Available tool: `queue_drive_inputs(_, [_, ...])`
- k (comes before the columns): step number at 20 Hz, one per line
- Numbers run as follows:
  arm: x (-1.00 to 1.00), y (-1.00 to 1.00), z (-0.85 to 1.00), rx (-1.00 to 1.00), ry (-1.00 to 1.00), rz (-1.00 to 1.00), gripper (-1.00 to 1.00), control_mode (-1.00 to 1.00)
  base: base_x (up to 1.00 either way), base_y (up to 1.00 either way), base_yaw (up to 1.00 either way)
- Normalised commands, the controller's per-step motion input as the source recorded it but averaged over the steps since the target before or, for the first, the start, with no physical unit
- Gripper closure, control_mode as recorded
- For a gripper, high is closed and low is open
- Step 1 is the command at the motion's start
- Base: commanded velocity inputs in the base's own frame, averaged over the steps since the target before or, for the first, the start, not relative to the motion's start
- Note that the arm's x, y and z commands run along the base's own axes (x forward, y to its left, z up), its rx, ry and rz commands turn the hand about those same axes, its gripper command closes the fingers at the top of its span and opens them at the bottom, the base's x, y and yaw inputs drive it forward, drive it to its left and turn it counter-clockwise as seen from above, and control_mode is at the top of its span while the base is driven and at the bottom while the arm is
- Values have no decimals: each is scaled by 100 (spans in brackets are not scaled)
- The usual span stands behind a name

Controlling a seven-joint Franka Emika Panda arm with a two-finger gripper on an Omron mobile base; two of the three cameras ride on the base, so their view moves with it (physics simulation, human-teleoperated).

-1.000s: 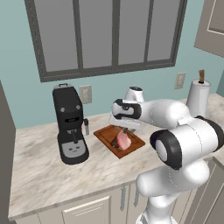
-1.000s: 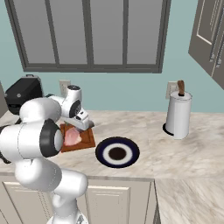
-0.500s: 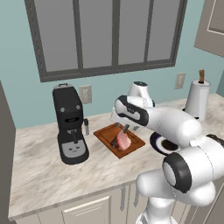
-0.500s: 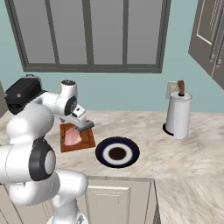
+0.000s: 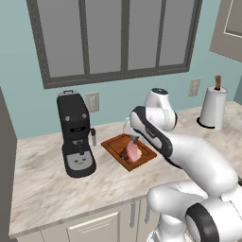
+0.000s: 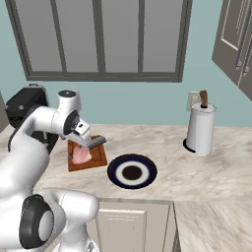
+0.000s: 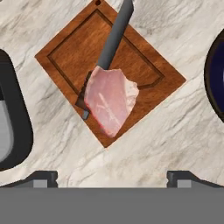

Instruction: Pick up the knife from the drawer and place it on the cutting board. Then place the meat from the plate to the cutting board.

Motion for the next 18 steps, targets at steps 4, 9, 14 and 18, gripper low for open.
queue_drive_inputs(4, [-54,0,26,0,-5,0,-100,-100,0,0,0])
queue_drive_inputs(9, [-52,0,25,0,-6,0,-100,-100,0,0,0])
queue_drive_inputs(14, [-52,0,25,0,-10,0,-100,-100,0,0,0])
queue_drive_inputs(18, [-46,0,30,0,-14,0,-100,-100,0,0,0])
